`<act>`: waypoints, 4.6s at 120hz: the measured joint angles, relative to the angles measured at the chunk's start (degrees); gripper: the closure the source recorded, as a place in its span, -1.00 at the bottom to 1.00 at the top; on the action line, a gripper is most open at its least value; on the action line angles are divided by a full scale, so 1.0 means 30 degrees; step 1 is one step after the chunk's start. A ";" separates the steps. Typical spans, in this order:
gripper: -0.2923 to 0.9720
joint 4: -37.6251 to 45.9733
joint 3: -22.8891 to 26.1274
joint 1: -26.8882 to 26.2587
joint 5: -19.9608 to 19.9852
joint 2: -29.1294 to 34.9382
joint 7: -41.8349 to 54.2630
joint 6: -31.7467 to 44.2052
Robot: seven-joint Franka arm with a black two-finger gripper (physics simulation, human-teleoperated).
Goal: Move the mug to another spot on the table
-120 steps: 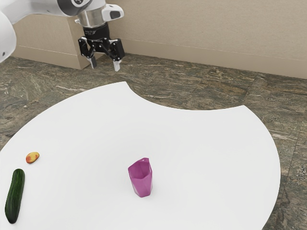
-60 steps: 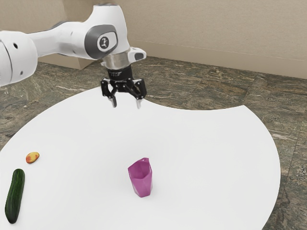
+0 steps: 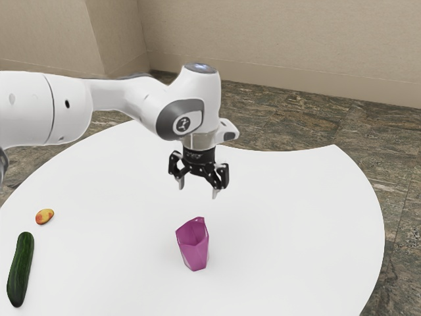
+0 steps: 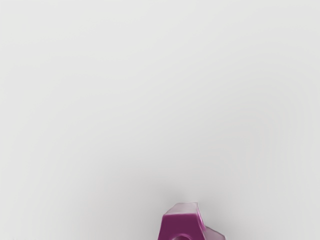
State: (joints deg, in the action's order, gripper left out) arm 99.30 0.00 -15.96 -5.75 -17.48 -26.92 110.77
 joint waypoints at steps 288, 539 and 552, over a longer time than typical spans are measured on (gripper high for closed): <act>0.62 0.0101 -0.0231 0.2718 0.2805 -0.0179 -0.3314 0.2143; 0.63 -1.3664 -0.0170 0.9008 0.7979 -1.1356 -0.8546 -0.6155; 0.63 -1.3660 -0.0089 0.9187 0.8028 -1.1585 -0.8157 -0.5746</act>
State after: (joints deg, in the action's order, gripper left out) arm 58.32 -0.27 11.60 18.34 -52.23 -51.39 93.53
